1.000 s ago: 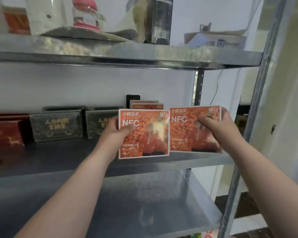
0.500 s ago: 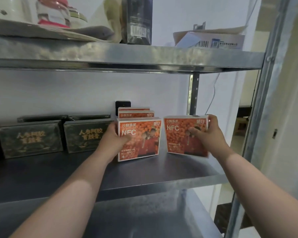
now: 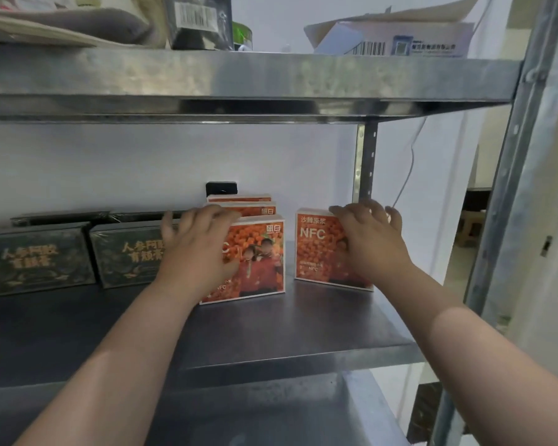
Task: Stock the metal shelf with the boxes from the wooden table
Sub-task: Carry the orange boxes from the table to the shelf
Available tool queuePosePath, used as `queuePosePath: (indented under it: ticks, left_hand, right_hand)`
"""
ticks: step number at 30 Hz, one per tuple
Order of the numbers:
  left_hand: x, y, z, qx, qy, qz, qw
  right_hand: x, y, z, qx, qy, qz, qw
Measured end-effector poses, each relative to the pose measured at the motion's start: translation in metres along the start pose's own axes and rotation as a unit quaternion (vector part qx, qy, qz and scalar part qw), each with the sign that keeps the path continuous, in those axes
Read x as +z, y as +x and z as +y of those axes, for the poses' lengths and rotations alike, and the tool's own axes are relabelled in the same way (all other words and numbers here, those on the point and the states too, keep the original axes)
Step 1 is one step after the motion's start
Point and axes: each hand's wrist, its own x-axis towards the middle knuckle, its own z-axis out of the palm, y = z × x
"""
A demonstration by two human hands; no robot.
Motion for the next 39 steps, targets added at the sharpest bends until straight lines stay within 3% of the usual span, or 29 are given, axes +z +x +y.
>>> queuePosePath:
  ticks: [6,14,28,39]
  left_hand:
    - [0.015,0.001,0.024,0.04,0.07,0.025,0.996]
    - [0.033,-0.005,0.027,-0.01,0.012,0.016,1.0]
    - [0.038,-0.005,0.023,-0.016,-0.014,0.011,1.0]
    - [0.034,-0.008,0.023,-0.021,0.0,-0.013,1.0]
  right_hand:
    - [0.026,0.011,-0.009,-0.016,-0.055,0.058,0.997]
    - [0.078,0.066,-0.01,0.018,0.003,-0.076,0.997]
    - [0.121,0.099,-0.014,0.011,0.034,-0.081,0.996]
    - [0.113,0.09,-0.016,0.045,0.104,-0.081,0.99]
